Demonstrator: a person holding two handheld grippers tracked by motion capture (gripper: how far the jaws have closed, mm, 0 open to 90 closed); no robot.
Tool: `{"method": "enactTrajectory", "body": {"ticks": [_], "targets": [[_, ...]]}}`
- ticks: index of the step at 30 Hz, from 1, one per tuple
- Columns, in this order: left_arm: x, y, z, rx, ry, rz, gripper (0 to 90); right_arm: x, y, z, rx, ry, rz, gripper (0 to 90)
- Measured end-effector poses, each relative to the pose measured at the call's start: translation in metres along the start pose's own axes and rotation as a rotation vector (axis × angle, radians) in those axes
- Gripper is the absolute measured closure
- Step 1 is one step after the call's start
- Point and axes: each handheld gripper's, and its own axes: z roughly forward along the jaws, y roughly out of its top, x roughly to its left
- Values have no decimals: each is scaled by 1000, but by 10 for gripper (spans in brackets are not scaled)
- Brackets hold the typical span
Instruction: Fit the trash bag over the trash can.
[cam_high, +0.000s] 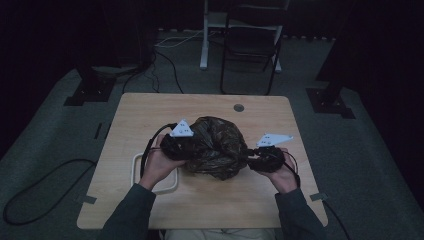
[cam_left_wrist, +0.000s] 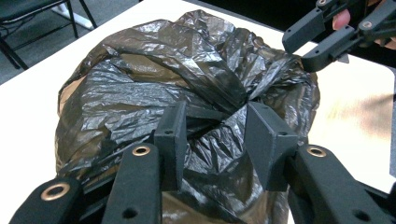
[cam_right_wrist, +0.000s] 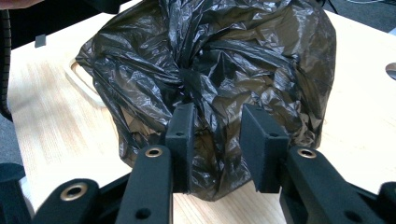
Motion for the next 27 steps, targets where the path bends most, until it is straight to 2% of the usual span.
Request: {"method": "enactTrajectory", "body": {"ticks": [10, 17, 22, 27], "targets": [[2, 2, 16, 40, 7, 15, 594, 0, 1, 4, -26, -1, 37, 558], [3, 4, 23, 60, 6, 27, 594, -2, 1, 7, -33, 0, 60, 552], [1, 6, 27, 70, 1, 52, 602, -2, 1, 9, -34, 2, 66, 552], [0, 9, 31, 73, -4, 68, 648, -2, 0, 9, -37, 6, 67, 567]]}}
